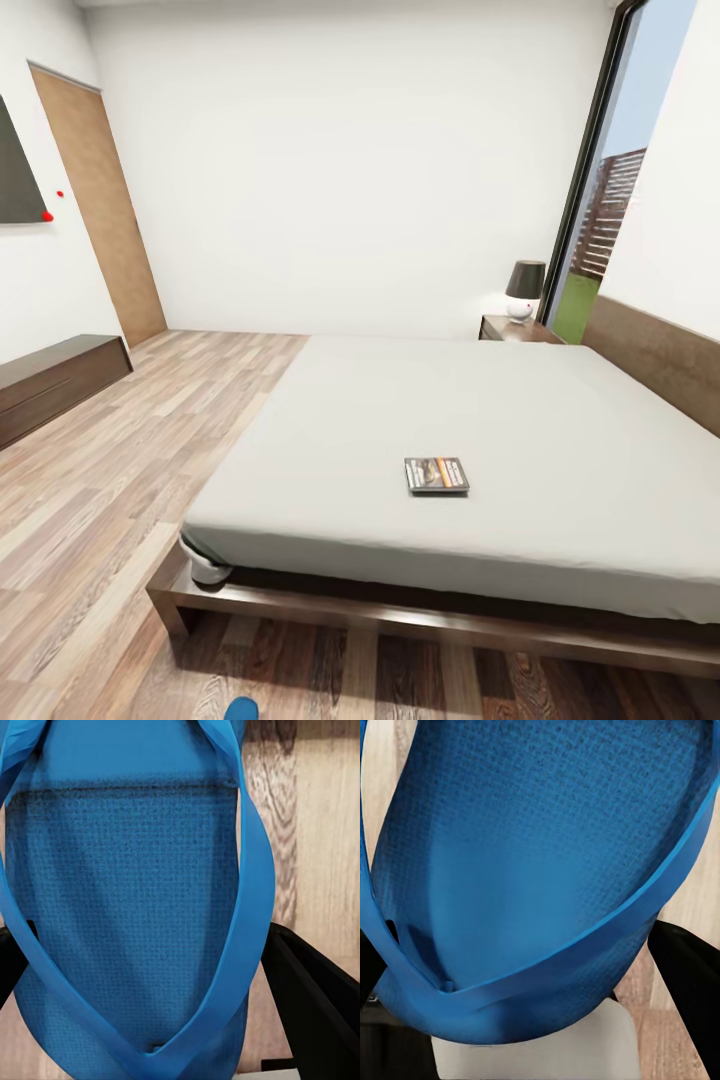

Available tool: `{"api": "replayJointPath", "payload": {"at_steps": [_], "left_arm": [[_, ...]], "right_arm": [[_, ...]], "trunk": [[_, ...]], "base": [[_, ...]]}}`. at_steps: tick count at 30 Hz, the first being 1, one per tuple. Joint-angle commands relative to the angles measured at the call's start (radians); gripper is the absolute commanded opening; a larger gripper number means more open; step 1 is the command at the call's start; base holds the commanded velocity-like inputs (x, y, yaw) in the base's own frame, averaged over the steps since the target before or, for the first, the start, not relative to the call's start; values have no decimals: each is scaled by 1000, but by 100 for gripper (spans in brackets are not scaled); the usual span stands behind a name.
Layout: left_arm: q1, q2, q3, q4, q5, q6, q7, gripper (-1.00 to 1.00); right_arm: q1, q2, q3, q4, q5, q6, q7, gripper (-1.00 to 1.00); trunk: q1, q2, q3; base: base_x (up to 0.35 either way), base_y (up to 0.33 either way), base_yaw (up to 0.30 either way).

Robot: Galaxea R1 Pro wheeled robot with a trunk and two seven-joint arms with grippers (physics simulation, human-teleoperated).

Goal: In the bedroom, move the book from the bed onto either nightstand, and place the two sandals side by side next to the bed.

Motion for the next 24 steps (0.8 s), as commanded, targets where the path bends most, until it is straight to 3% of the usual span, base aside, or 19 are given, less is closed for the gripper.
{"api": "replayJointPath", "payload": {"at_steps": [1, 7, 17, 24], "left_arm": [[-1, 0, -9, 1, 10, -4, 5, -100], [-2, -3, -9, -2, 9, 4, 4, -100], [-25, -5, -8, -8, 13, 83, 3, -100], [-47, -5, -8, -8, 13, 120, 6, -100]], "right_arm": [[0, 0, 0, -4, -5, 8, 3, -100], [-1, 0, -1, -11, -5, 16, 2, -100], [-16, -1, -2, -41, -5, 51, 2, -100], [-32, -1, -2, -53, -5, 56, 2, -100]], "trunk": [[4, -8, -4], [27, -50, -23], [65, -120, -54], [65, -120, -54]], "base": [[0, 0, 0], [0, 0, 0], [0, 0, 0], [0, 0, 0]]}}
